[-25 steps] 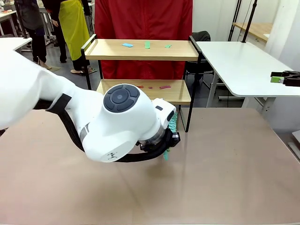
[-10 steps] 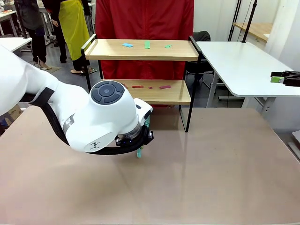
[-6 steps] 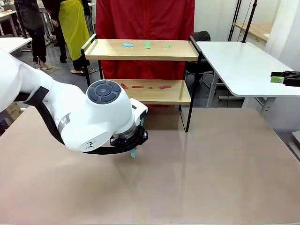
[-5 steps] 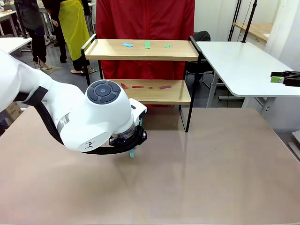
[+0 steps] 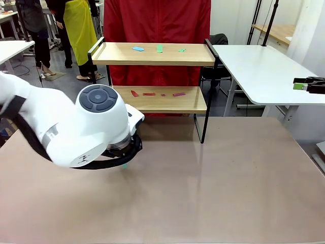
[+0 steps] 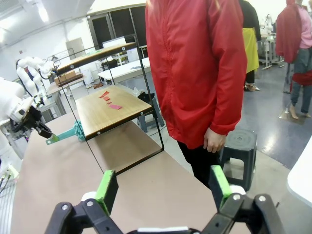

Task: Clean the shelf.
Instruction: Clean the specific section of the Shelf indicated by the human with the Duster.

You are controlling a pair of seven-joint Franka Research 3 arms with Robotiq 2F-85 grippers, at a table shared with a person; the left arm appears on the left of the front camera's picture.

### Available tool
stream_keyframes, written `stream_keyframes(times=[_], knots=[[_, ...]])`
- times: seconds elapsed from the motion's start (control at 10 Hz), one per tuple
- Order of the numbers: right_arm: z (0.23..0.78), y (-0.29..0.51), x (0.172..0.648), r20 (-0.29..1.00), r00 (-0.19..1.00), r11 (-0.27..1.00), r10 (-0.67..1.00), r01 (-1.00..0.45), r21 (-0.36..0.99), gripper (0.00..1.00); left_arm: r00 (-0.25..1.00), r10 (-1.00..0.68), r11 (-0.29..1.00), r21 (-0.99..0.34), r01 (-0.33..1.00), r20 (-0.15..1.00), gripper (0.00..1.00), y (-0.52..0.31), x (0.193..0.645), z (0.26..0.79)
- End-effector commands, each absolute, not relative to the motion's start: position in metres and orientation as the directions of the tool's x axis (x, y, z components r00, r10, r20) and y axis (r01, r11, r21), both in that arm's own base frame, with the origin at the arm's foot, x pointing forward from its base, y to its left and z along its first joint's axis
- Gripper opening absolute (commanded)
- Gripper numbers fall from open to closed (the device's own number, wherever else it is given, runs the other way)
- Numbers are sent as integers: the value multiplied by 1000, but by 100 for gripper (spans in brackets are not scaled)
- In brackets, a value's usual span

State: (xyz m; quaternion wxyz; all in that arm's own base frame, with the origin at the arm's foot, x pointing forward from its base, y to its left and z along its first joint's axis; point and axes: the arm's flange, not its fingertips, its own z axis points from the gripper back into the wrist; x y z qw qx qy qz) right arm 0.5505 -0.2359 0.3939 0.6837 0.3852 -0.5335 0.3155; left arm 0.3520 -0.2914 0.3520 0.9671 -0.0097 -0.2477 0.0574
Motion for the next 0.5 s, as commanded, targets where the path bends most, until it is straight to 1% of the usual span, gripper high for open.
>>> stream_keyframes(times=[0.0, 0.2, 0.4], knots=[[396, -235, 551, 973, 228, 502, 24, -845, 186, 100, 873, 98, 994, -4, -109, 477, 13, -240, 313, 396], [396, -235, 551, 973, 228, 502, 24, -845, 186, 100, 859, 116, 989, 23, -147, 498, 13, -217, 314, 392], [396, -235, 551, 973, 228, 502, 24, -845, 186, 100, 809, 132, 982, 35, -184, 573, 13, -204, 310, 392]])
